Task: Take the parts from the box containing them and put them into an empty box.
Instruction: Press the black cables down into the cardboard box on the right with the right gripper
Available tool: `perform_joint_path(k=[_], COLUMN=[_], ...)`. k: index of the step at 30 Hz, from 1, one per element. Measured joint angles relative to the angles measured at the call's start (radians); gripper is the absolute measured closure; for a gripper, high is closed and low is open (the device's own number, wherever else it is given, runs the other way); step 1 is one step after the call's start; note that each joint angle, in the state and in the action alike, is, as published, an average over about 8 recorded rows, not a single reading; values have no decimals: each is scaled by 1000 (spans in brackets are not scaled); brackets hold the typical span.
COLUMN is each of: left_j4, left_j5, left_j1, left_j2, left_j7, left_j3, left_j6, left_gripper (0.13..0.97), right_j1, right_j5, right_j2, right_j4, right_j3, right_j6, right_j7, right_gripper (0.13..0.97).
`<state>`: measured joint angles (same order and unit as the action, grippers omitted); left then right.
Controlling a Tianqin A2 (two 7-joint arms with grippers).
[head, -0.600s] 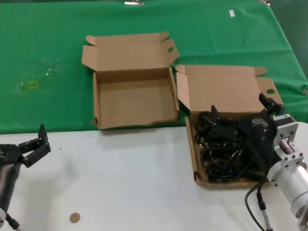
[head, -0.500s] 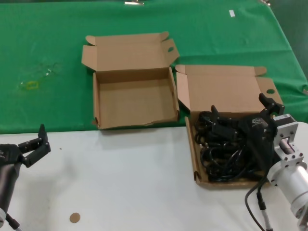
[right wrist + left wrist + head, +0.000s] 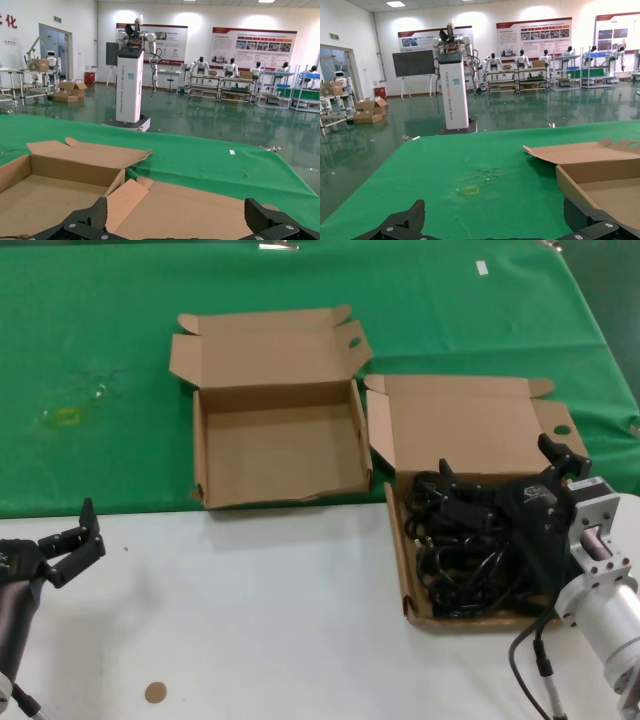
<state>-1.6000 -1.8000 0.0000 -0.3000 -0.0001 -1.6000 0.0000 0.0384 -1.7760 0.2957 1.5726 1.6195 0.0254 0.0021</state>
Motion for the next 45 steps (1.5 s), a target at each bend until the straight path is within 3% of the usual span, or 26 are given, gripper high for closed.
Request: perform_joint_path(k=[45], left_j4=[0], left_j5=[0], left_j1=[0], left_j2=[0], left_j7=[0], left_j3=[0], left_j6=[0], left_gripper=[132], right_j1=[0], right_j5=[0], right_j2=[0], right_j4=[0], right_j3=[0], right_j6=[0], right_j7=[0], right_gripper=[129])
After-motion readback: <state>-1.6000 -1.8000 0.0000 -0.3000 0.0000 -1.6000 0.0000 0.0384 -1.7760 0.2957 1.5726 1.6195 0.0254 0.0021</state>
